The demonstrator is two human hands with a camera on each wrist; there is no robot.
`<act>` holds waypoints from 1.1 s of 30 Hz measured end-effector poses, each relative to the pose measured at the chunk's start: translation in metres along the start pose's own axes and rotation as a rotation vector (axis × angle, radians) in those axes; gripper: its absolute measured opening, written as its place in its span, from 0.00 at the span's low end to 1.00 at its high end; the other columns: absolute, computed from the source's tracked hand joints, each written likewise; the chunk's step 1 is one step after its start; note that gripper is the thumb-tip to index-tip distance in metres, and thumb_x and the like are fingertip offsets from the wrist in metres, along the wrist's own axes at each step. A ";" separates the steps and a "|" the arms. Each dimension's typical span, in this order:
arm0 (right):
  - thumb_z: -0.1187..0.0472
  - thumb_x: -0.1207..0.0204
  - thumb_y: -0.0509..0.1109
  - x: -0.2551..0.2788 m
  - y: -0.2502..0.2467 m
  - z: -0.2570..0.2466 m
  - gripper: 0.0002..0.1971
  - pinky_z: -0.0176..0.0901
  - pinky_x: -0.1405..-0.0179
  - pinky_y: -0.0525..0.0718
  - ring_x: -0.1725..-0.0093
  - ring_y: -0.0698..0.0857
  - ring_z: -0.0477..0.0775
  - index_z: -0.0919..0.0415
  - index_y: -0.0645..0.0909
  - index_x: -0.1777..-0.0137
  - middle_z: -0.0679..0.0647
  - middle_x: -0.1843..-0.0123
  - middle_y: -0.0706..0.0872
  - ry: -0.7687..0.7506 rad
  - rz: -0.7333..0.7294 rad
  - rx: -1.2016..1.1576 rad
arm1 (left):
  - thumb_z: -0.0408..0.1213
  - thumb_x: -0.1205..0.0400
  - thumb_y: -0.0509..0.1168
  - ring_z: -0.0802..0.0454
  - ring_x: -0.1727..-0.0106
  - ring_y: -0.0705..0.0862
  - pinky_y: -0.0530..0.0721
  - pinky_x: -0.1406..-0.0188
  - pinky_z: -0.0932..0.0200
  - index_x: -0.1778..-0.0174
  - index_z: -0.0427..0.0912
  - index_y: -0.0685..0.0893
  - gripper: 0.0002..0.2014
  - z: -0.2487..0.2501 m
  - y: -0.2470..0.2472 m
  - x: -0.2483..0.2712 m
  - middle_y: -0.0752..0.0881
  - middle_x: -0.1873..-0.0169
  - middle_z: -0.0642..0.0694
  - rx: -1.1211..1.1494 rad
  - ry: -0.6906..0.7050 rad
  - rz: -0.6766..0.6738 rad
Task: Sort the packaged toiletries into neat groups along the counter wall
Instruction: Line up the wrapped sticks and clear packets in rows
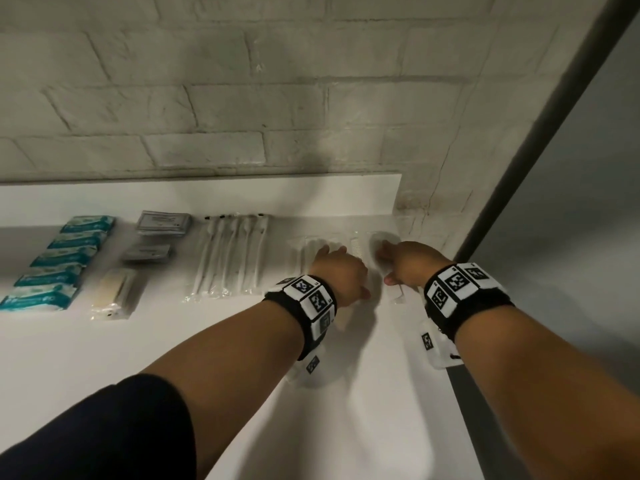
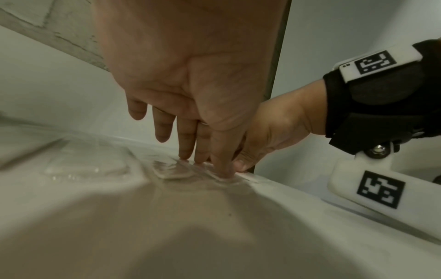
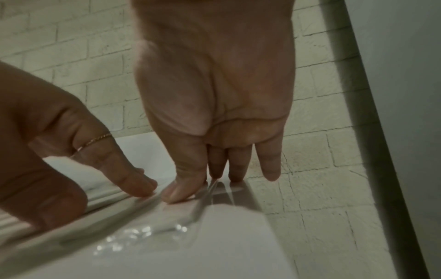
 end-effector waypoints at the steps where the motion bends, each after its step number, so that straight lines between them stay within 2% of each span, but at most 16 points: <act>1: 0.55 0.24 0.72 0.001 -0.001 0.001 0.41 0.45 0.43 0.77 0.35 0.81 0.61 0.58 0.55 0.16 0.61 0.30 0.80 -0.010 0.007 -0.007 | 0.56 0.23 0.63 0.45 0.26 0.71 0.59 0.25 0.41 0.41 0.50 0.84 0.20 0.001 -0.001 0.001 0.83 0.36 0.50 0.001 0.006 0.018; 3: 0.56 0.25 0.72 0.004 -0.002 0.003 0.42 0.44 0.46 0.78 0.37 0.82 0.61 0.56 0.53 0.15 0.61 0.33 0.82 -0.029 0.029 -0.006 | 0.56 0.23 0.63 0.45 0.29 0.72 0.62 0.26 0.42 0.43 0.49 0.85 0.19 0.002 -0.003 0.001 0.83 0.38 0.50 -0.009 0.017 0.047; 7: 0.56 0.26 0.74 0.014 0.001 0.004 0.39 0.46 0.37 0.77 0.32 0.79 0.61 0.50 0.61 0.18 0.57 0.27 0.78 -0.084 -0.001 0.020 | 0.58 0.24 0.65 0.45 0.24 0.69 0.57 0.23 0.40 0.38 0.50 0.84 0.23 0.002 0.001 0.000 0.83 0.35 0.50 0.011 0.000 0.012; 11: 0.57 0.26 0.74 0.016 0.002 0.005 0.39 0.46 0.33 0.75 0.28 0.77 0.60 0.51 0.60 0.17 0.56 0.23 0.74 -0.076 -0.012 -0.008 | 0.59 0.24 0.65 0.47 0.21 0.66 0.54 0.21 0.42 0.33 0.52 0.82 0.25 0.001 0.002 -0.001 0.80 0.31 0.51 0.022 -0.015 -0.007; 17: 0.59 0.24 0.73 0.017 0.005 0.007 0.38 0.49 0.32 0.77 0.30 0.79 0.62 0.51 0.59 0.17 0.59 0.24 0.76 -0.053 -0.012 -0.100 | 0.57 0.23 0.64 0.47 0.23 0.68 0.55 0.21 0.43 0.31 0.51 0.80 0.25 0.002 0.000 0.001 0.79 0.30 0.51 0.025 -0.002 0.009; 20: 0.58 0.22 0.70 0.016 0.003 0.008 0.37 0.43 0.42 0.77 0.34 0.80 0.59 0.51 0.56 0.16 0.59 0.28 0.77 -0.060 0.007 -0.148 | 0.53 0.19 0.60 0.47 0.24 0.69 0.56 0.22 0.42 0.29 0.48 0.78 0.24 -0.003 -0.007 0.008 0.75 0.26 0.49 0.001 0.003 0.094; 22: 0.60 0.18 0.63 0.017 0.003 0.002 0.31 0.37 0.43 0.68 0.29 0.76 0.55 0.52 0.58 0.16 0.60 0.22 0.70 -0.104 0.030 -0.134 | 0.50 0.18 0.57 0.46 0.24 0.69 0.56 0.22 0.41 0.31 0.47 0.79 0.21 -0.012 -0.011 0.013 0.76 0.27 0.48 -0.049 -0.009 0.128; 23: 0.61 0.17 0.61 0.018 0.003 -0.003 0.29 0.37 0.41 0.68 0.28 0.75 0.55 0.51 0.59 0.17 0.59 0.19 0.67 -0.126 0.039 -0.122 | 0.49 0.17 0.56 0.46 0.24 0.69 0.55 0.22 0.39 0.32 0.47 0.80 0.20 -0.017 -0.009 0.015 0.77 0.28 0.48 -0.076 -0.022 0.103; 25: 0.60 0.16 0.60 0.023 0.007 -0.016 0.27 0.45 0.32 0.73 0.28 0.76 0.57 0.49 0.62 0.18 0.55 0.18 0.67 -0.161 0.042 -0.066 | 0.46 0.16 0.54 0.46 0.21 0.65 0.51 0.21 0.37 0.31 0.48 0.79 0.19 -0.024 -0.001 0.017 0.77 0.28 0.49 -0.119 -0.052 0.002; 27: 0.56 0.18 0.62 0.026 0.013 -0.028 0.26 0.55 0.24 0.68 0.25 0.74 0.59 0.47 0.66 0.20 0.50 0.19 0.69 -0.200 0.016 0.070 | 0.44 0.15 0.54 0.45 0.19 0.64 0.48 0.20 0.36 0.30 0.48 0.79 0.19 -0.026 0.005 0.019 0.77 0.27 0.50 -0.133 -0.070 -0.062; 30: 0.50 0.20 0.63 0.026 0.019 -0.034 0.25 0.63 0.21 0.57 0.25 0.73 0.58 0.46 0.69 0.22 0.49 0.20 0.71 -0.203 -0.008 0.191 | 0.44 0.16 0.56 0.46 0.21 0.67 0.51 0.21 0.37 0.32 0.48 0.80 0.18 -0.022 0.005 0.019 0.80 0.30 0.49 -0.129 -0.069 -0.042; 33: 0.48 0.20 0.63 0.025 0.020 -0.034 0.26 0.66 0.21 0.53 0.24 0.71 0.59 0.46 0.67 0.21 0.50 0.20 0.69 -0.189 -0.037 0.222 | 0.43 0.16 0.55 0.45 0.21 0.67 0.51 0.21 0.36 0.32 0.49 0.80 0.18 -0.022 0.005 0.018 0.80 0.31 0.49 -0.128 -0.071 -0.051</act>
Point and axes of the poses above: each hand's wrist, its own x-axis away from the middle knuckle, its own y-axis out of the palm, z = x × y, the point moved 7 cm from there along -x, towards the middle knuckle
